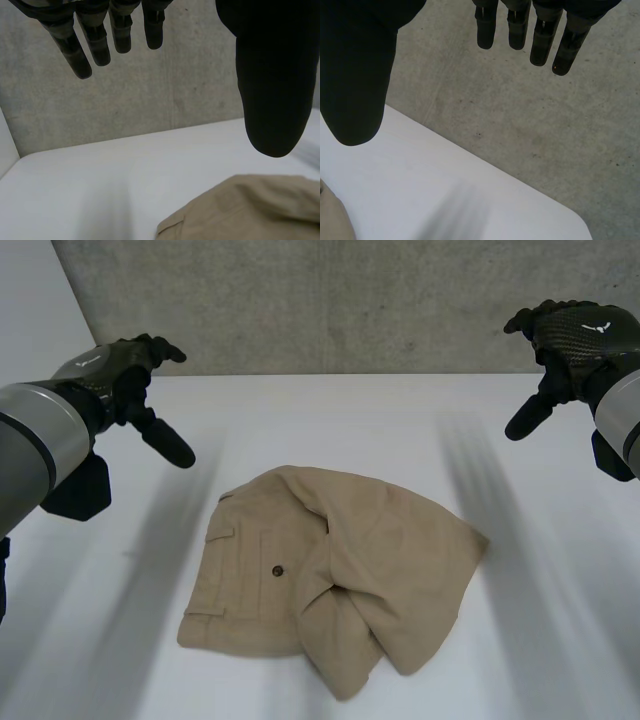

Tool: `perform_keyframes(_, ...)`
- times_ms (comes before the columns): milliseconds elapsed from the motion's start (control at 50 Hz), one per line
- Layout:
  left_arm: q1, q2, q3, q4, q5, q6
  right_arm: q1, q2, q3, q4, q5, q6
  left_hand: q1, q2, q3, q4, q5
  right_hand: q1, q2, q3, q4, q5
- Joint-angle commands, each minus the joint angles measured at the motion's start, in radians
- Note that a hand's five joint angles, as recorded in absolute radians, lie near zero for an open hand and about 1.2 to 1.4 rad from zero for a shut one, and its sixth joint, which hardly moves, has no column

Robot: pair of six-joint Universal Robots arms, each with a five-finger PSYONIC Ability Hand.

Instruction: Fold the shorts.

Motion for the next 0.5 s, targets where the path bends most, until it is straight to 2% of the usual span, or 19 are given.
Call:
perform_keyframes(20, -0.014, 0.008, -0.104, 0.014, -0.004, 0.26, 0.002, 0.007, 0.023, -0.014, -0.035, -0.11, -0.01, -0.012, -0.029, -0.013, -0.03, -0.017, -0.051, -0.04, -0.064, -0.073)
perform_keyframes(80, -0.032, 0.025, -0.182, 0.031, -0.003, 0.347, 0.009, 0.01, 0.053, -0.013, -0.076, -0.196, 0.019, 0.017, 0.0, 0.016, 0.0, -0.017, -0.051, -0.04, -0.064, -0.073)
perform_keyframes(160, -0.084, 0.052, -0.36, 0.139, 0.002, 0.436, 0.021, 0.014, 0.065, -0.014, -0.095, -0.236, 0.069, 0.067, 0.05, 0.066, 0.049, -0.017, -0.051, -0.04, -0.064, -0.073)
perform_keyframes(320, -0.109, 0.063, -0.636, 0.32, 0.026, 0.486, 0.032, 0.042, 0.068, -0.016, -0.096, -0.236, 0.277, 0.276, 0.258, 0.274, 0.258, -0.017, -0.051, -0.04, -0.064, -0.073)
perform_keyframes(400, -0.109, 0.058, -0.736, 0.405, 0.068, 0.496, 0.048, 0.046, 0.074, -0.019, -0.096, -0.236, 0.278, 0.276, 0.258, 0.274, 0.258, -0.017, -0.051, -0.04, -0.064, -0.073)
perform_keyframes(500, -0.104, 0.052, -0.796, 0.489, 0.074, 0.5, 0.064, 0.051, 0.086, -0.034, -0.093, -0.238, 0.28, 0.279, 0.261, 0.277, 0.261, -0.017, -0.051, -0.04, -0.064, -0.073)
